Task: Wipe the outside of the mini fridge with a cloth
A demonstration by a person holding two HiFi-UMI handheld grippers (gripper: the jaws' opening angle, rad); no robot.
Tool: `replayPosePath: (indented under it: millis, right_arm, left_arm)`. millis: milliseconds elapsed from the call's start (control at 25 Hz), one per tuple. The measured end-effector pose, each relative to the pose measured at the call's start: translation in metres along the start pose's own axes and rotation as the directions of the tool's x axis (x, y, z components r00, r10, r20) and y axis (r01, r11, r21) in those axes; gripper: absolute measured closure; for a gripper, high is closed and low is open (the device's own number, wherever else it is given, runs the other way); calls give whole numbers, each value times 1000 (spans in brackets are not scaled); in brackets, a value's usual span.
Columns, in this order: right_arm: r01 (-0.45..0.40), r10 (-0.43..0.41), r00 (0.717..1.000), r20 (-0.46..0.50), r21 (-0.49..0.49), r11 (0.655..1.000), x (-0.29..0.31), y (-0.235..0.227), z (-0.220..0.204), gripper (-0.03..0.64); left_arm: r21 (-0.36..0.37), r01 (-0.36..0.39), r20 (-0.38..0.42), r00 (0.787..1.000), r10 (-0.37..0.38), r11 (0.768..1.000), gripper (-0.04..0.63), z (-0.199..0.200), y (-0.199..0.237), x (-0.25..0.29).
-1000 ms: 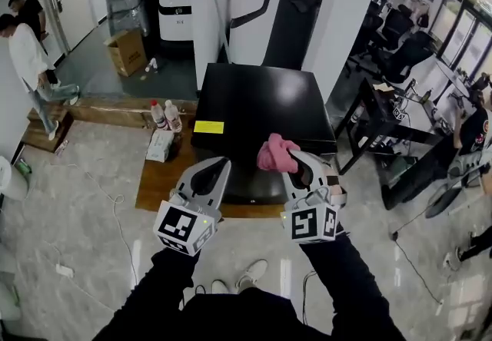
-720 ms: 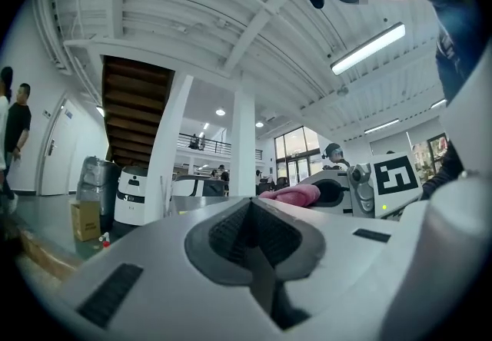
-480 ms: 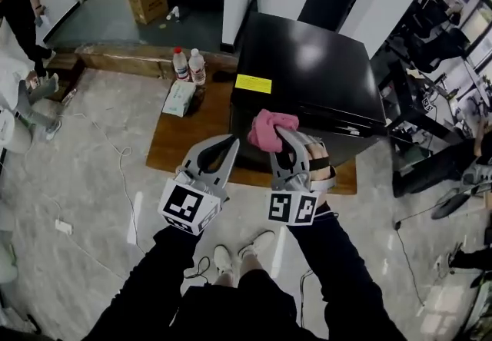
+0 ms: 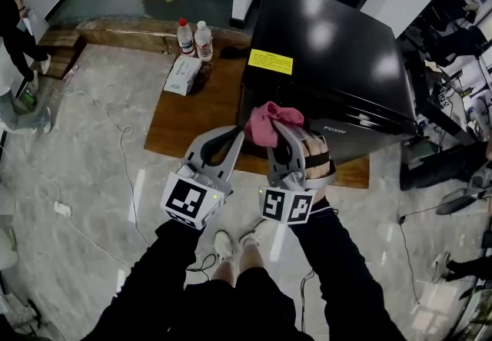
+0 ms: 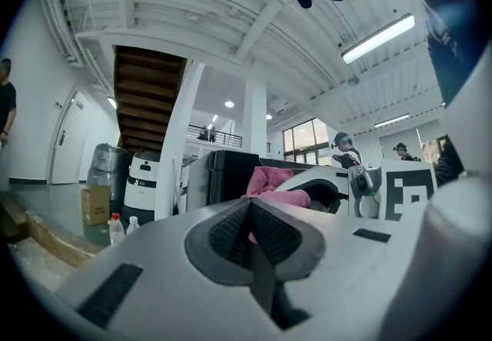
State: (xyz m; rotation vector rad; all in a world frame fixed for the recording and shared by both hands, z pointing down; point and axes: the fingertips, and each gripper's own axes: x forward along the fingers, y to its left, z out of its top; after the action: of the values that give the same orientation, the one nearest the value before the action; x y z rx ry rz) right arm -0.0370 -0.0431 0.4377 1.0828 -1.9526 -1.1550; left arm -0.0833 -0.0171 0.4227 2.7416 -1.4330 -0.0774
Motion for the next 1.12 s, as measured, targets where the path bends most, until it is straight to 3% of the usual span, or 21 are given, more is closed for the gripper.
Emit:
replayPosePath:
  millis: [200,520,1120]
  right_arm:
    - [-60,61,998,-14,57,997,5,31,-18,565]
    - [-171,182,982,-56,155,973,9,97,-60,565]
    - [-303,352,928,-121,301,904,16,217,-134,566]
  left_arm:
    - [-17,-17,-33,999,16,1000,589,-36,2,5]
    - [11,45,-21,999,-44,999,591,-94,-11,13]
    - [-53,5,-203,979,-16,999,591,-240,-13,23]
